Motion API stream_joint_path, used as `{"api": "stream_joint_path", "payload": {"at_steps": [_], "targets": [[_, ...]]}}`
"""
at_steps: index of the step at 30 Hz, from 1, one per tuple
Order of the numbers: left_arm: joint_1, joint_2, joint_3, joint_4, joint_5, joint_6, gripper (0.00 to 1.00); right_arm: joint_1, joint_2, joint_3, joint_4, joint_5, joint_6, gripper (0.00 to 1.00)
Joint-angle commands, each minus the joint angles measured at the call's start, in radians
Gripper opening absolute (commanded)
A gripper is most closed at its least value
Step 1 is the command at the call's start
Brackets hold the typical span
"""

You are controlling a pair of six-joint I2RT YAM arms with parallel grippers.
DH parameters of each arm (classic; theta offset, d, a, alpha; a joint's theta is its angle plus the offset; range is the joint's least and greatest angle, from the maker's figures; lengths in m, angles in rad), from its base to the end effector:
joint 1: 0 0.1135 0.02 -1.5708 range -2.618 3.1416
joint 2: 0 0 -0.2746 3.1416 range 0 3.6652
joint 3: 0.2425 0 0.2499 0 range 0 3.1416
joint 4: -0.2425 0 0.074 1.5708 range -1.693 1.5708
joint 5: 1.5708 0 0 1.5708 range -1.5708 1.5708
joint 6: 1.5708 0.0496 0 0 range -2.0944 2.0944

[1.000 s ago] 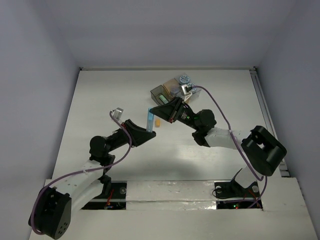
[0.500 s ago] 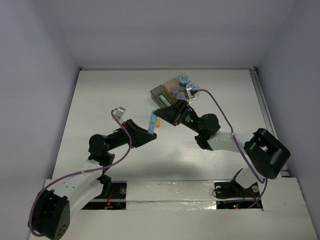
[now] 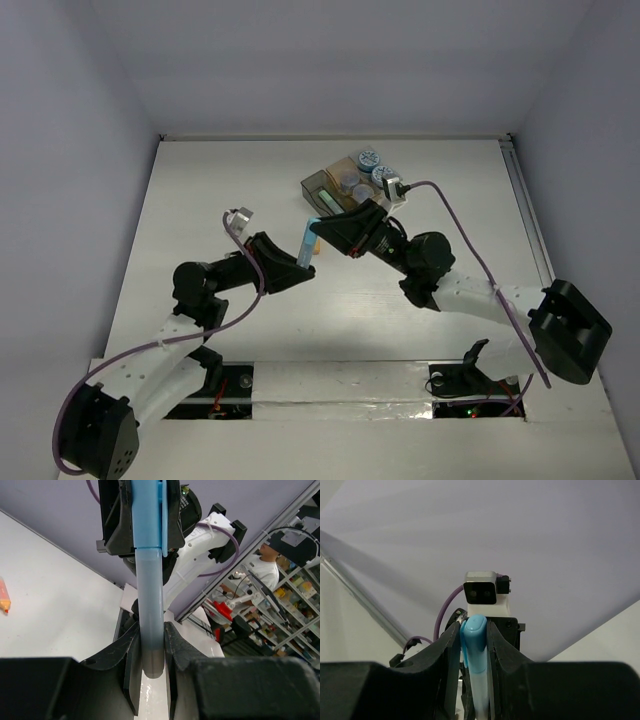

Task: Sort the stationery into containers
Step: Close the pen cap on the pen.

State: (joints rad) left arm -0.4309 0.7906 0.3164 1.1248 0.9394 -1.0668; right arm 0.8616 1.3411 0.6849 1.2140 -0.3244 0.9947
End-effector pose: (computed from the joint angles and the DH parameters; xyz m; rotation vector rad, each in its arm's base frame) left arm 0.1216 -0.1000 0.3138 0.6469 1.2443 -1.7101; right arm 0.1762 0.2296 0.3445 -0.2691 1.2019 1.8205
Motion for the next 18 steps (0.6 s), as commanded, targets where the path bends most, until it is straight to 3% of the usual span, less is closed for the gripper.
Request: {"api": "stream_joint_path", "payload": {"at_steps": [1,12,17,18], "targets": [[0.017,0.004,0.176,0.159,-0.189,0.048,0.00,0.100,0.059,-0.057,-0.312,-0.191,-0.102,0.00],[0.017,0.044,0.288,0.078,-0.175,0.088,0.00,0.137,0.076,-0.143,-0.307,-0.151,-0.102,0.00],[0.017,0.055,0.257,0.092,-0.185,0.081,0.00,0.137,0.043,-0.163,-0.303,-0.119,-0.105,0.00],[0.017,0.065,0.241,0.111,-0.189,0.073,0.00,0.137,0.024,-0.160,-0.335,-0.070,-0.110,0.06]]}}
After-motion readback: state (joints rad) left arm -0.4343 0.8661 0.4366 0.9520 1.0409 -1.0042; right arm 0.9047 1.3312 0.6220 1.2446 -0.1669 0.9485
